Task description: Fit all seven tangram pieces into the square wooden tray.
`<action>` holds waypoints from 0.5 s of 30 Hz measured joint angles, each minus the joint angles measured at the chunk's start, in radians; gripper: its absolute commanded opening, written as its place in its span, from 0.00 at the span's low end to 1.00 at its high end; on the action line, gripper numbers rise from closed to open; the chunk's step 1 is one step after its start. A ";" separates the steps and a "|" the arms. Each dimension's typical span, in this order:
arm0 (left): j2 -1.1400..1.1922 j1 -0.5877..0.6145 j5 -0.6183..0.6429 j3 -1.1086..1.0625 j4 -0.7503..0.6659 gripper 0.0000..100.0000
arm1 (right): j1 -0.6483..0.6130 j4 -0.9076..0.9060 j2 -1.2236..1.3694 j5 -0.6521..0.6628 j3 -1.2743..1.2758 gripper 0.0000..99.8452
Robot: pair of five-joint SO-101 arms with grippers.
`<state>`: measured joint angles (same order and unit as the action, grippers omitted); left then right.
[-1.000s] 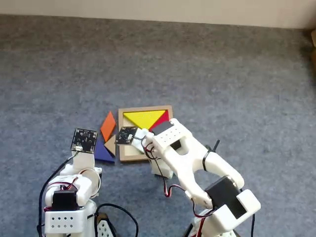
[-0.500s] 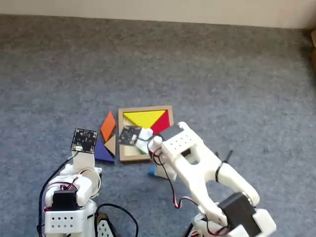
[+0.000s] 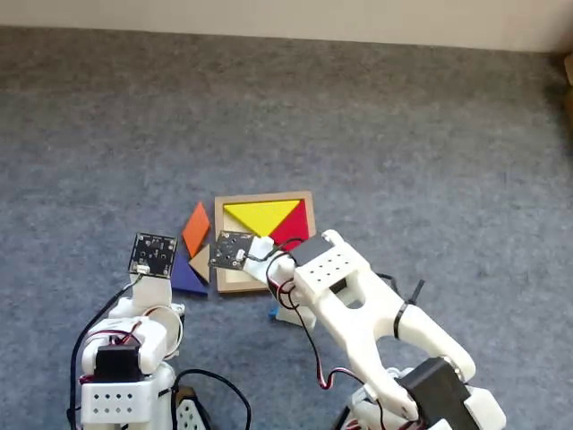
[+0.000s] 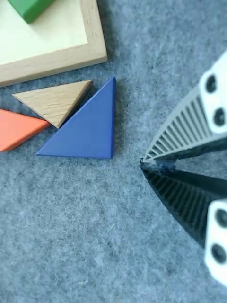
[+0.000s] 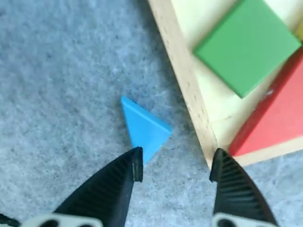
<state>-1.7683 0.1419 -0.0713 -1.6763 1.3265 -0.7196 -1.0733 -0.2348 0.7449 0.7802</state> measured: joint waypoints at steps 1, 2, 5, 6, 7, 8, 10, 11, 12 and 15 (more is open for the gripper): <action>0.000 0.000 0.000 0.000 0.000 0.00 | -0.008 0.000 0.000 0.000 0.000 0.24; 0.000 0.000 0.000 0.000 0.000 0.00 | -0.018 0.002 0.000 0.000 0.002 0.24; 0.000 0.000 0.000 0.000 0.000 0.00 | -0.046 0.044 -0.002 0.000 0.049 0.24; 0.000 0.000 0.000 0.000 0.000 0.00 | -0.051 0.068 -0.005 0.000 0.066 0.24; 0.000 0.000 0.000 0.000 0.000 0.00 | -0.051 0.089 -0.011 0.000 0.083 0.24; 0.000 0.000 0.000 0.000 0.000 0.00 | -0.052 0.106 -0.023 0.000 0.098 0.24; 0.000 0.000 0.000 0.000 0.000 0.00 | -0.052 0.120 -0.034 0.000 0.118 0.24; 0.000 0.000 0.000 0.000 0.000 0.00 | -0.052 0.124 -0.034 0.000 0.118 0.24; 0.000 0.000 0.000 0.000 0.000 0.00 | -0.052 0.126 -0.034 0.000 0.118 0.24; 0.000 0.000 0.000 0.000 0.000 0.00 | -0.052 0.126 -0.034 0.000 0.118 0.24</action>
<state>-1.7683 0.1419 -0.0713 -1.6763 1.3265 -0.7718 -0.9475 -0.2685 0.7449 0.8984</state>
